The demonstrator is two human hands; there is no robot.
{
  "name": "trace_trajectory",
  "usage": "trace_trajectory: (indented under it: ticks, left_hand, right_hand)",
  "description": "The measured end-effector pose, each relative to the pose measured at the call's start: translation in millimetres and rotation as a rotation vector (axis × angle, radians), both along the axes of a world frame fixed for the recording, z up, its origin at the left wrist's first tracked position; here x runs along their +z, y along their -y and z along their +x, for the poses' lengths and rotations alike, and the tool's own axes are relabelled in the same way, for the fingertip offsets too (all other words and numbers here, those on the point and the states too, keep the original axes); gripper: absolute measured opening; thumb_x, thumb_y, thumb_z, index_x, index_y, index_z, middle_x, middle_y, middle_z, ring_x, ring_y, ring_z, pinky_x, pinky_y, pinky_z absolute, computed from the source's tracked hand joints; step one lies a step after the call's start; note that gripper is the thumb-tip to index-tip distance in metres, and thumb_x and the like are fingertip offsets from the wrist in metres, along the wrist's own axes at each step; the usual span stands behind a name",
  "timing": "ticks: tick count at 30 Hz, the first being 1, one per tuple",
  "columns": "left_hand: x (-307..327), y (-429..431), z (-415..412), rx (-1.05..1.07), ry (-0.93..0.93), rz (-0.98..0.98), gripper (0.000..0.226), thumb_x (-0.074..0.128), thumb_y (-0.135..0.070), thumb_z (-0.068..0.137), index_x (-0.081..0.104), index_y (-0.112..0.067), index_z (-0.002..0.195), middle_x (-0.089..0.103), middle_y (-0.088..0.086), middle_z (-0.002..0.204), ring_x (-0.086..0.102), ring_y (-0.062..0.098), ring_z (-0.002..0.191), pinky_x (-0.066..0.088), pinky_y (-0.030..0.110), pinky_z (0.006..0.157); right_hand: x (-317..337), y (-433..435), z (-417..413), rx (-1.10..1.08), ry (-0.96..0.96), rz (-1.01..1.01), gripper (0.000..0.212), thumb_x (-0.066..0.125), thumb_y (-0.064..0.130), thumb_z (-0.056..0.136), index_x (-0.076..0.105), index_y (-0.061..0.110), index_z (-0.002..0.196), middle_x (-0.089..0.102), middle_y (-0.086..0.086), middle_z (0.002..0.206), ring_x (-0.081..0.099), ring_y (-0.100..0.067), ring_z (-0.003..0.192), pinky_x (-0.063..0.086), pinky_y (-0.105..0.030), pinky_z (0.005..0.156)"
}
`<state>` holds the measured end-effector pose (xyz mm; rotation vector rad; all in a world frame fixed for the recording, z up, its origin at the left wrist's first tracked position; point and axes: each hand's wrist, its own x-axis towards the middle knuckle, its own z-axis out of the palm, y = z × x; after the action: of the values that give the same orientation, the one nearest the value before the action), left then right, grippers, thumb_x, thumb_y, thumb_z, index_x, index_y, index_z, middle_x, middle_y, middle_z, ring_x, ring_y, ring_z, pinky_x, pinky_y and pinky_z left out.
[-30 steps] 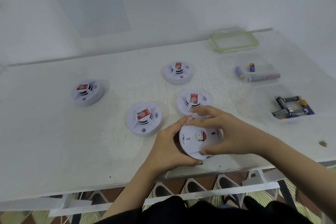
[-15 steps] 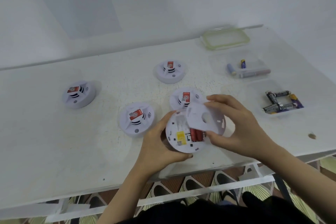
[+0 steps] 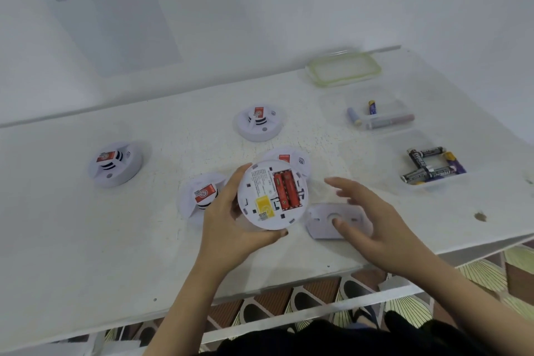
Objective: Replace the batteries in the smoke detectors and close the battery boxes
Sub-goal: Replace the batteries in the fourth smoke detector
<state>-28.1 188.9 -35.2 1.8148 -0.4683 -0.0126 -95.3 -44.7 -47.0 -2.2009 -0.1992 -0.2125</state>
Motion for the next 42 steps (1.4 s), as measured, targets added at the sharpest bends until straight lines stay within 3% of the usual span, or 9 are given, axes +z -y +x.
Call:
trace_trajectory:
  ticks: [6, 11, 17, 24, 30, 34, 36, 39, 42]
  left_hand:
    - [6, 29, 1, -0.031, 0.072, 0.034, 0.088, 0.094, -0.01, 0.055, 0.051, -0.017, 0.132, 0.063, -0.01, 0.119, 0.059, 0.015, 0.116, 0.055, 0.025, 0.086]
    - [4, 50, 6, -0.026, 0.078, 0.04, 0.091, 0.094, -0.011, 0.057, 0.048, -0.009, 0.136, 0.062, -0.001, 0.125, 0.059, 0.019, 0.118, 0.056, 0.03, 0.09]
    - [3, 79, 8, -0.042, 0.073, 0.049, 0.091, 0.094, -0.011, 0.057, 0.048, -0.009, 0.135, 0.061, 0.006, 0.125, 0.059, 0.027, 0.118, 0.058, 0.035, 0.083]
    - [10, 114, 10, -0.049, 0.128, 0.076, 0.093, 0.095, -0.014, 0.054, 0.049, -0.013, 0.135, 0.061, -0.006, 0.124, 0.059, 0.01, 0.116, 0.053, 0.014, 0.081]
    - [18, 142, 13, -0.086, 0.125, 0.032, 0.093, 0.093, -0.02, 0.055, 0.048, -0.012, 0.136, 0.06, -0.012, 0.125, 0.058, 0.013, 0.118, 0.055, 0.02, 0.08]
    - [24, 159, 16, -0.092, 0.128, 0.001, 0.09, 0.09, -0.023, 0.056, 0.047, -0.013, 0.135, 0.06, -0.012, 0.122, 0.059, 0.013, 0.116, 0.056, 0.021, 0.08]
    - [25, 166, 18, -0.083, 0.129, -0.009, 0.09, 0.093, -0.012, 0.056, 0.048, -0.011, 0.133, 0.061, -0.009, 0.119, 0.06, 0.014, 0.113, 0.056, 0.021, 0.079]
    - [25, 176, 20, -0.063, 0.14, -0.023, 0.088, 0.093, -0.005, 0.056, 0.049, -0.008, 0.132, 0.063, -0.004, 0.118, 0.061, 0.018, 0.113, 0.057, 0.022, 0.078]
    - [25, 185, 21, -0.046, 0.13, -0.03, 0.09, 0.093, -0.008, 0.057, 0.048, -0.009, 0.134, 0.062, -0.001, 0.12, 0.06, 0.023, 0.115, 0.059, 0.031, 0.079]
  right_hand:
    - [29, -4, 15, 0.072, 0.03, -0.054, 0.052, 0.043, 0.046, 0.091, 0.027, 0.051, 0.139, 0.053, 0.023, 0.127, 0.06, 0.001, 0.097, 0.048, -0.015, 0.083]
    - [36, 11, 21, 0.024, 0.082, -0.109, 0.044, 0.045, 0.035, 0.091, 0.037, 0.046, 0.133, 0.057, 0.028, 0.1, 0.061, 0.0, 0.087, 0.048, -0.013, 0.075]
    - [42, 35, 22, -0.056, 0.096, -0.076, 0.025, 0.046, 0.038, 0.089, 0.047, 0.039, 0.114, 0.069, 0.003, 0.088, 0.064, -0.005, 0.078, 0.055, -0.032, 0.066]
    - [53, 70, 29, -0.06, 0.063, -0.08, 0.032, 0.066, 0.02, 0.085, 0.046, 0.035, 0.106, 0.071, 0.004, 0.09, 0.067, -0.007, 0.069, 0.053, -0.023, 0.061]
    - [64, 99, 34, -0.025, 0.05, -0.036, 0.034, 0.066, 0.014, 0.084, 0.044, 0.036, 0.097, 0.072, 0.0, 0.086, 0.066, -0.016, 0.062, 0.053, -0.027, 0.058]
    - [67, 118, 39, 0.009, 0.039, -0.034, 0.033, 0.063, 0.014, 0.085, 0.041, 0.036, 0.096, 0.071, 0.0, 0.082, 0.064, -0.013, 0.062, 0.047, -0.013, 0.055]
    - [67, 124, 40, 0.031, 0.051, 0.011, 0.029, 0.061, 0.015, 0.086, 0.042, 0.035, 0.095, 0.07, 0.005, 0.083, 0.066, -0.012, 0.066, 0.052, -0.021, 0.058]
    - [66, 134, 40, 0.058, 0.09, 0.073, 0.04, 0.06, 0.017, 0.086, 0.046, 0.04, 0.115, 0.069, 0.008, 0.096, 0.07, -0.014, 0.074, 0.056, -0.033, 0.064]
    - [59, 141, 41, 0.009, 0.17, 0.028, 0.054, 0.061, 0.018, 0.085, 0.047, 0.037, 0.133, 0.069, 0.01, 0.101, 0.068, -0.006, 0.079, 0.056, -0.02, 0.071]
